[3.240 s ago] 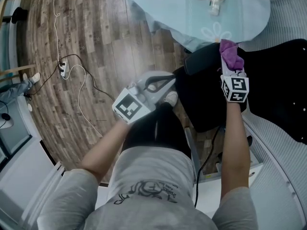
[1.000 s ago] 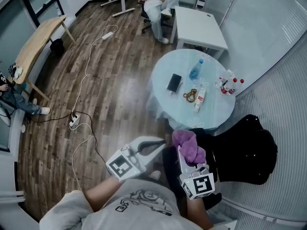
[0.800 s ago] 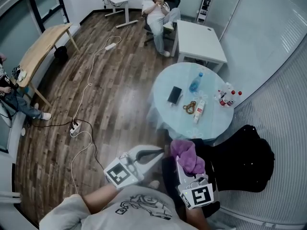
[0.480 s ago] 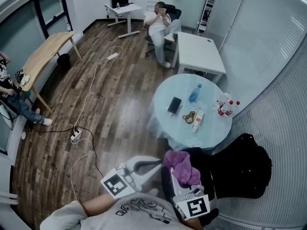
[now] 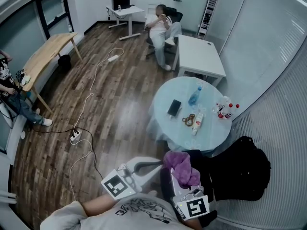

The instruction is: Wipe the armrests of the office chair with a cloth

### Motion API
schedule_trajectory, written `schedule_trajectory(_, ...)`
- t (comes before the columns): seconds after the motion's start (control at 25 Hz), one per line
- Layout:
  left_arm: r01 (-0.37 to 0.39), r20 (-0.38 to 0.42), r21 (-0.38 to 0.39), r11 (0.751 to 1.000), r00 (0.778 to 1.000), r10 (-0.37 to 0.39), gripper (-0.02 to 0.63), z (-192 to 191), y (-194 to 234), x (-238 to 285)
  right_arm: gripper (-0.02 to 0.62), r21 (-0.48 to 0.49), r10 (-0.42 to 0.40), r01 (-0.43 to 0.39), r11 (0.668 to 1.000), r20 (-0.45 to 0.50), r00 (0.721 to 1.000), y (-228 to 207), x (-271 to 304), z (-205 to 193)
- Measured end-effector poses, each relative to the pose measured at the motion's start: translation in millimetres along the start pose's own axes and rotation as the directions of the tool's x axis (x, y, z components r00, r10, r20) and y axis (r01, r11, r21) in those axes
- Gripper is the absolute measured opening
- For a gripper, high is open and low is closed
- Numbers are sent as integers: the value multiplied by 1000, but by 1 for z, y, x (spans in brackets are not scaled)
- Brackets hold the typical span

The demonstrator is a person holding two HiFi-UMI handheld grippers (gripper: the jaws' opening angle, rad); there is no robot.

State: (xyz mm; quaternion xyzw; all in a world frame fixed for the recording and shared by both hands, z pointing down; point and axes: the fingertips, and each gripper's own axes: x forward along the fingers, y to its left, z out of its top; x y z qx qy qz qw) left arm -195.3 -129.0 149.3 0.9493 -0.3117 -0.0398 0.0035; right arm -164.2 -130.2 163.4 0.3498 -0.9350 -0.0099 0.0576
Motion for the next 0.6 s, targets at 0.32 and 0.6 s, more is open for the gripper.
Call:
schedule_trajectory(0.32, 2, 6, 1, 1000, 1000, -2, 2, -2, 3, 0, 29, -3, -2, 2, 1000, -6, 1000, -1, 3, -1)
schedule_trajectory(0.6, 0, 4, -9, 1000, 1000, 0, 2, 1, 4, 0, 29, -8, 1, -1, 1000, -6, 1000, -1, 4, 2)
